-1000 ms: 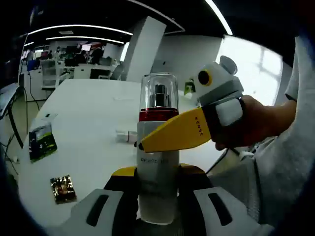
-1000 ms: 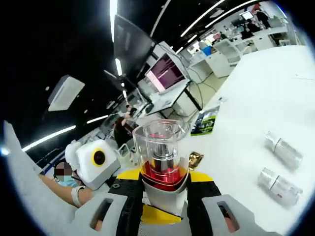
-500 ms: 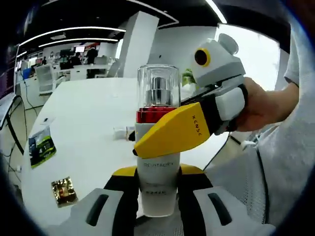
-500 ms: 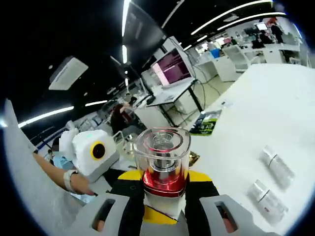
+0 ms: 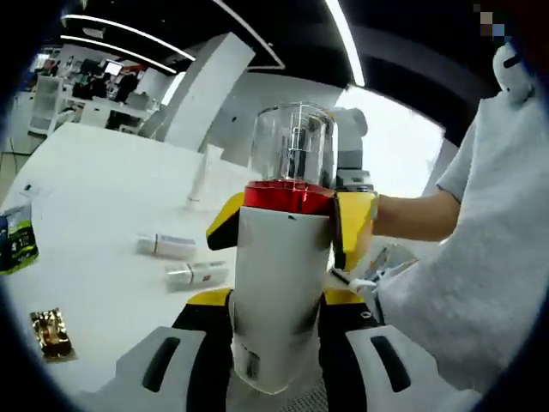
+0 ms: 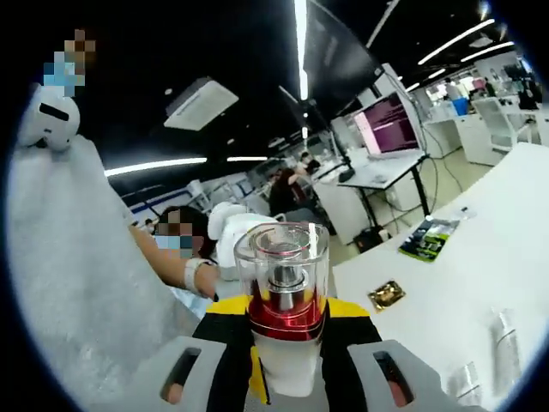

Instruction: Arrange the skincare products in the storage area until every visible bottle or jar stands upright without overlapping.

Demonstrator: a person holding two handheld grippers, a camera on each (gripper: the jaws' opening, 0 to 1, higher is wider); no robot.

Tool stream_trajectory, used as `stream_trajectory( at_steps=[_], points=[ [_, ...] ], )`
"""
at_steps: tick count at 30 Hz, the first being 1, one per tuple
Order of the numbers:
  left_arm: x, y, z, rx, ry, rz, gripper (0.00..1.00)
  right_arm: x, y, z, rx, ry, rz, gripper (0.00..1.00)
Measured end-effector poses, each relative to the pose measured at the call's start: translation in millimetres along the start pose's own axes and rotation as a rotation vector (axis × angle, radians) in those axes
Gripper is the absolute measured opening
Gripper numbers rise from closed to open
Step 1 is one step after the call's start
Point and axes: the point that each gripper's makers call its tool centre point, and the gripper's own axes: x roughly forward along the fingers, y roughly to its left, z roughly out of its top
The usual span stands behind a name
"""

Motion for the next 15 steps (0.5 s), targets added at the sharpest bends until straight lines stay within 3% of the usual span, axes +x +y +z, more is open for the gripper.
stream_trajectory(
  at_steps=[3,9,11,15],
  points=[
    [0,-6.3,1.2,-0.011,-0.008,-0.043,0.33,2,6,1.7,0.001,-0.003,0.051,0.23],
    [-2,-1.4,2.1,0.014,-0.014,0.018,0.30,8,1,4.7,0.031,-0.042,0.039,0.24],
    [-4,9.0,3.1,0.004,-0.018,0.084,0.30,10,-10,8.1,0.041,-0.086,-0.032,0.24],
    [-6,28.0,-3.5,0.025,0.028,0.204,0.30,13,-29,0.4,0.043,-0.059,-0.195,0.25]
  ],
)
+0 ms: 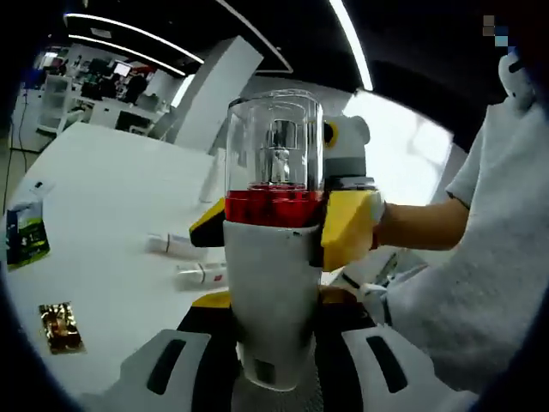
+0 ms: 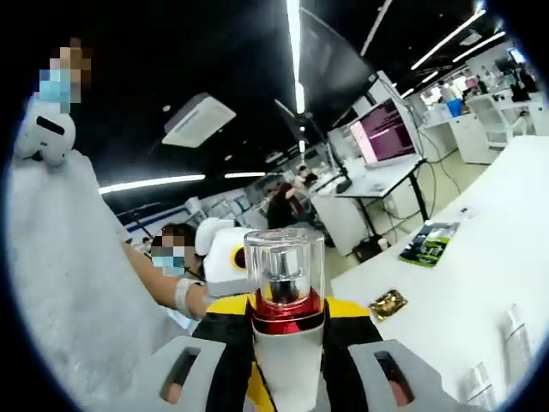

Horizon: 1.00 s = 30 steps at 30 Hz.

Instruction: Arrange the skincare products in the storage area until every visible bottle or jar stands upright without overlapping.

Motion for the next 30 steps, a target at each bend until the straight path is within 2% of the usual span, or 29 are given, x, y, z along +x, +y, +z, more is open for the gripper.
stream_trajectory(
  at_steps=[2,5,7,10,12,15,17,20,23,27,30],
  points=[
    [2,9.4,-6.4,0.009,0.035,0.066,0.30,2,-8,-4.8,0.010,0.023,-0.082,0.27],
    [1,24.3,-10.9,0.043,0.064,0.152,0.30,5,-20,-7.7,-0.006,0.005,-0.224,0.28],
    [0,28.5,-12.8,0.038,0.074,0.180,0.30,6,-25,-11.2,0.030,0.002,-0.291,0.28],
    [0,34.8,-15.9,0.067,0.095,0.236,0.30,9,-30,-15.6,-0.009,0.026,-0.363,0.28],
    [-2,40.1,-16.1,0.076,0.099,0.272,0.30,11,-35,-17.5,0.029,0.027,-0.415,0.28],
    [-4,46.9,-14.4,0.077,0.094,0.316,0.30,12,-38,-18.4,0.055,0.024,-0.430,0.27],
    [-5,52.9,-15.7,0.101,0.109,0.365,0.29,11,-44,-23.9,0.149,0.033,-0.453,0.27],
    [-7,60.7,-20.6,0.115,0.140,0.423,0.29,15,-50,-29.3,0.214,0.043,-0.460,0.25],
    [-11,68.7,-21.7,0.172,0.163,0.488,0.29,19,-52,-30.4,0.204,0.046,-0.452,0.24],
    [-8,70.4,-23.7,0.197,0.176,0.511,0.30,16,-54,-33.1,0.229,0.045,-0.427,0.22],
    [-4,69.0,-15.7,0.302,0.149,0.521,0.30,8,-54,-31.3,0.231,0.023,-0.413,0.21]
  ],
)
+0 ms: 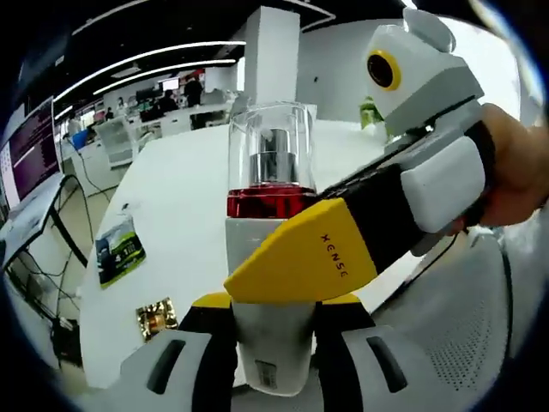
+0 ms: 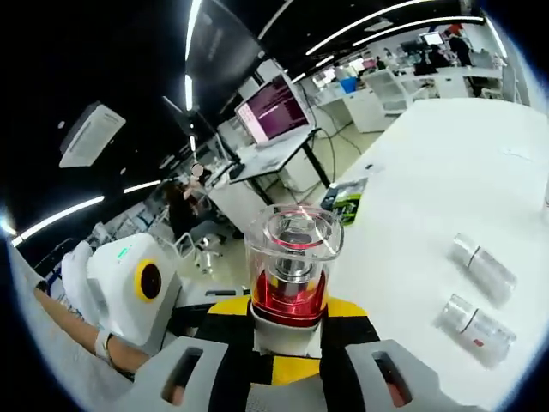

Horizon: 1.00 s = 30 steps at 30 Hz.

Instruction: Arrange the skincare products in the storage area until every visible bottle or jar stands upright without overlapping.

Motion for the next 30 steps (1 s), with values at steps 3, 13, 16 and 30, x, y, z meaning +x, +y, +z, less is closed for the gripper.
stream_trajectory(
  at_steps=[3,13,16,30],
  points=[
    [1,-6.1,4.6,0.048,-0.027,-0.020,0.31,-5,0,1.7,-0.023,-0.003,0.010,0.21],
    [-3,-3.2,-3.5,0.195,-0.002,-0.060,0.47,-26,-16,19.8,-0.102,-0.059,-0.009,0.21],
    [-3,8.5,-21.4,0.234,0.063,-0.052,0.54,-38,-29,25.7,-0.099,-0.082,-0.033,0.21],
    [6,28.7,-52.8,0.307,0.189,0.016,0.38,-61,-72,36.8,-0.045,-0.090,-0.090,0.22]
  ],
)
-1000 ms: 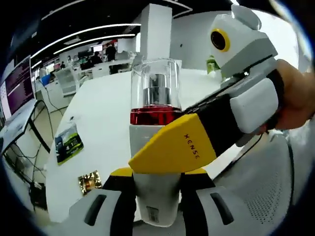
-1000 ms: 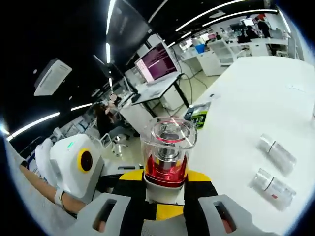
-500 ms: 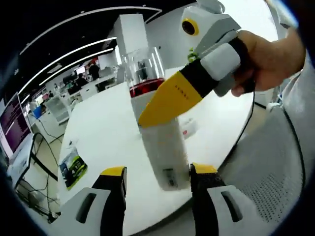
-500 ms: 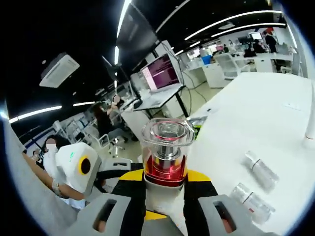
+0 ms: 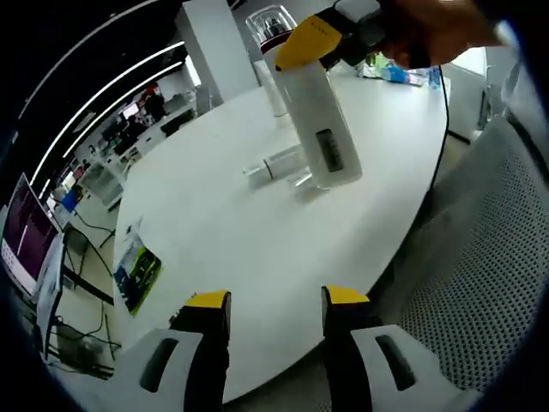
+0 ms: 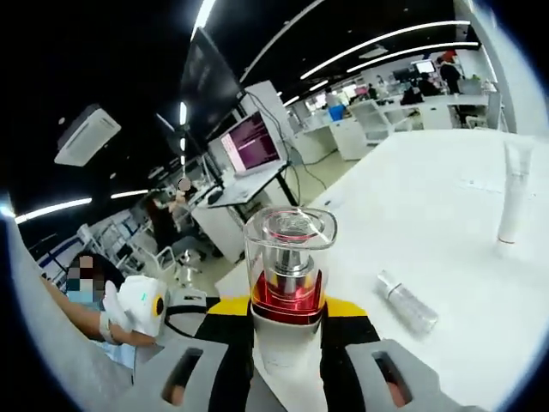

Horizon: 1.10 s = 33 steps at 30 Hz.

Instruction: Arrange the skincare products in the storage area until every visible bottle or jar stands upright without overlapping.

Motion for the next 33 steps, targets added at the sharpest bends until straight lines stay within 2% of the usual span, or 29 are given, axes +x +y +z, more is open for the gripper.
stream_trajectory(
  at_steps=[5,15,27,33],
  points=[
    [0,6.5,-5.3,-0.022,0.019,0.020,0.37,13,3,-3.2,-0.006,0.048,0.027,0.22],
    [-1,8.7,-6.8,-0.032,0.023,0.032,0.35,32,7,5.6,-0.020,0.065,0.053,0.22],
    [-1,12.0,-8.2,-0.039,0.027,0.047,0.36,24,-9,0.9,-0.002,0.076,0.027,0.22],
    [-1,12.1,-9.0,-0.029,0.033,0.048,0.36,16,-21,3.6,0.011,0.046,-0.012,0.22]
  ],
)
